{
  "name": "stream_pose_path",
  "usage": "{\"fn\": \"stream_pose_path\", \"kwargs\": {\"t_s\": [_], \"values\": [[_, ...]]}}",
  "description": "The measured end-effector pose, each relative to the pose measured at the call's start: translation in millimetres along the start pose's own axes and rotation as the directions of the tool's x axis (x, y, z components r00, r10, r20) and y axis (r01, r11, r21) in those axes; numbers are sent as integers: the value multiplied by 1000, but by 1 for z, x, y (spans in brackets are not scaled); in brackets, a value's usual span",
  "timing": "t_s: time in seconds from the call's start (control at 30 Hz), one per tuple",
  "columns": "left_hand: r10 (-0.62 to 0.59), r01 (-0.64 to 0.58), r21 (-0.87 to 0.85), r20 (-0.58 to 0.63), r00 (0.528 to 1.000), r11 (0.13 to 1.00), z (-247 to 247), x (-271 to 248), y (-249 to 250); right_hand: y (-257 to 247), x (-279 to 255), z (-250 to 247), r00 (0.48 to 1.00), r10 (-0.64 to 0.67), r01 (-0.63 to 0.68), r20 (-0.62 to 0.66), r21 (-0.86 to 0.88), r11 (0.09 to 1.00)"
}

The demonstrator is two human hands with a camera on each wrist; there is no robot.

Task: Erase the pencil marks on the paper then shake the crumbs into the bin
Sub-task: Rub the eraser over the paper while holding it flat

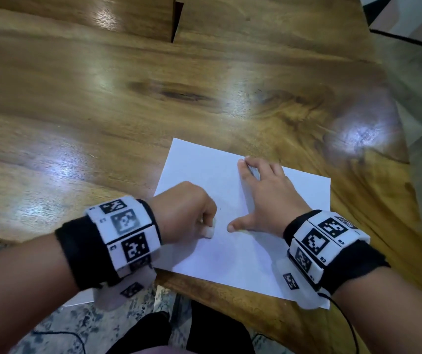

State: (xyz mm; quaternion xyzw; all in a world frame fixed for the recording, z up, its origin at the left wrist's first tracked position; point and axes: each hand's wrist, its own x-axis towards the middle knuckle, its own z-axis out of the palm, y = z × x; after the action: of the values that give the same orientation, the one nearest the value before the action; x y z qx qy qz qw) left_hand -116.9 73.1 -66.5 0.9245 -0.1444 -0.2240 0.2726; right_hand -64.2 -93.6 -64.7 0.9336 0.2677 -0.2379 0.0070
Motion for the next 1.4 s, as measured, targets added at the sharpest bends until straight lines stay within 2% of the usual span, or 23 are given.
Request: {"fn": "stream_pose_path", "kwargs": {"t_s": [0.07, 0.13, 0.17, 0.23, 0.3, 0.37, 0.43, 0.53, 0.57, 0.6, 0.67, 0.73, 0.77, 0.83, 0.9, 0.97, 1.0, 1.13, 1.33, 1.4], "values": [[-65, 66, 13, -74, 995, 998, -10, 14, -4, -1, 0, 0, 1000, -2, 2, 1, 4, 1000], [-128, 134, 7, -240, 962, 991, -22, 33, -10, -1, 0, 0, 1000, 1, -1, -1, 8, 1000], [-140, 146, -1, -284, 949, 989, -25, 38, -10, -1, 0, -1, 1000, 1, -1, 0, 9, 1000], [-111, 121, 28, -240, 964, 992, -21, 30, -8, 0, 0, -1, 1000, -1, 1, 6, -2, 1000], [-37, 41, 44, -77, 996, 998, -9, 9, -3, 0, 0, 0, 1000, 1, -1, 12, -8, 1000], [-12, 12, 13, 27, 1000, 1000, -2, -2, -1, 0, 1, 0, 1000, 4, -4, 7, -7, 1000], [-70, 70, 2, -21, 997, 998, -10, 8, -3, 0, 0, 0, 1000, 6, -6, 9, -8, 1000], [-147, 158, 27, -246, 958, 987, -21, 31, -7, -1, 1, 0, 1000, 10, -10, 5, -14, 1000], [-141, 157, 43, -263, 955, 987, -21, 31, -6, 0, 1, 0, 1000, 11, -11, 8, -16, 1000], [-126, 145, 66, -234, 964, 987, -19, 27, -5, 0, 1, 0, 1000, 11, -11, 14, -19, 1000], [-96, 101, 63, -82, 992, 993, -10, 15, -2, 0, 1, 1, 1000, 13, -13, 20, -23, 1000], [-113, 113, 7, 30, 993, 994, -8, 4, -3, 1, 1, 1, 1000, 17, -17, 14, -19, 1000], [-144, 145, -36, 28, 989, 989, -12, 1, -5, 1, 1, 1, 1000, 20, -19, 17, -11, 1000], [-252, 237, -166, -78, 965, 957, -24, 0, -15, 0, 0, 0, 1000, 10, -10, 26, 11, 1000], [-372, 285, -378, -180, 911, 881, -39, -3, -29, -3, 0, -2, 999, -17, 17, 32, 4, 1000], [-457, 301, -514, -210, 864, 804, -49, -14, -42, -7, 1, -2, 999, -29, 30, 39, -39, 999], [-477, 316, -523, -204, 855, 791, -51, -21, -47, -10, 2, -1, 999, -25, 27, 40, -64, 998], [-469, 363, -417, -184, 864, 833, -42, -34, -49, -18, 7, 4, 999, 0, 6, 54, -120, 993], [-361, 327, -157, -300, 883, 932, -22, -26, -37, -19, 8, 5, 998, 12, -1, 62, -174, 985], [-294, 269, -124, -267, 918, 955, -13, -43, -37, -20, 8, 5, 997, 14, -1, 70, -173, 985]]}}
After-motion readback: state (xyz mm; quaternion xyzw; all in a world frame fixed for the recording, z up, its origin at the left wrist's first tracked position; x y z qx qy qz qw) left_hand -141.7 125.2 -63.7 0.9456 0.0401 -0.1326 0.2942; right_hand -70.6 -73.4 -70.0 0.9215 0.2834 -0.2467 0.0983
